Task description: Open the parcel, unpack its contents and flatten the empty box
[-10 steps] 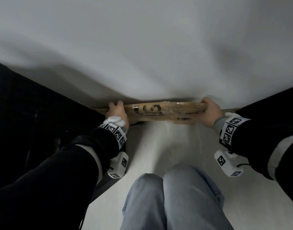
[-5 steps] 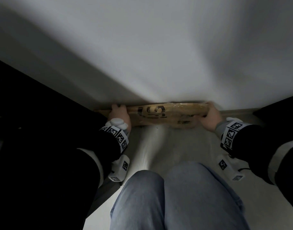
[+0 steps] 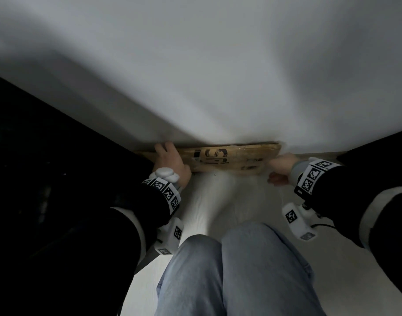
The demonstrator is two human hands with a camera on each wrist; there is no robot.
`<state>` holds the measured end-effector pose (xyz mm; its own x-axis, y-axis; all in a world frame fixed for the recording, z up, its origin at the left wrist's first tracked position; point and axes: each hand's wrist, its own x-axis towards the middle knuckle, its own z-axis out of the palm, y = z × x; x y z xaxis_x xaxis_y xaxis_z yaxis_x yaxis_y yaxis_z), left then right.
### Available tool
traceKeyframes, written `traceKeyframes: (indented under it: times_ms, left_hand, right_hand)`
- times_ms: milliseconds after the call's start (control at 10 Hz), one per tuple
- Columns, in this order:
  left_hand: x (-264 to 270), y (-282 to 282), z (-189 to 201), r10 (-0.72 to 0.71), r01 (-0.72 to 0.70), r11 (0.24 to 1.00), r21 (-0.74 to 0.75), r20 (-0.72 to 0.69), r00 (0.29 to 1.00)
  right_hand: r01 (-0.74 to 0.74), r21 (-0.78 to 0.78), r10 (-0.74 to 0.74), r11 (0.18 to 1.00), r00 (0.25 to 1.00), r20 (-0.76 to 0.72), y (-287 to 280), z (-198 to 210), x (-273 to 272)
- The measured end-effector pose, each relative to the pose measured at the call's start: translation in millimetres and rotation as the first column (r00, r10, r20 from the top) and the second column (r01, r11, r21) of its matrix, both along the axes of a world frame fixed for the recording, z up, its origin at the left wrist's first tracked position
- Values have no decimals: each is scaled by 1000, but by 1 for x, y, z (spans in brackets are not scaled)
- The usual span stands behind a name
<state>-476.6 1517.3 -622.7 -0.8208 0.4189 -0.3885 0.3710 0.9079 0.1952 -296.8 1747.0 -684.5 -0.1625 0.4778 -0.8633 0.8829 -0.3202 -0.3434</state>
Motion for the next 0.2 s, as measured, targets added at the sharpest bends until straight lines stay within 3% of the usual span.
traceKeyframes:
  times_ms: [200]
  left_hand:
    - [24,-2,75,-52,57,992,-116,44,998]
  right_hand:
    - [-21,-34,20,999,999,-37,-10,87,7]
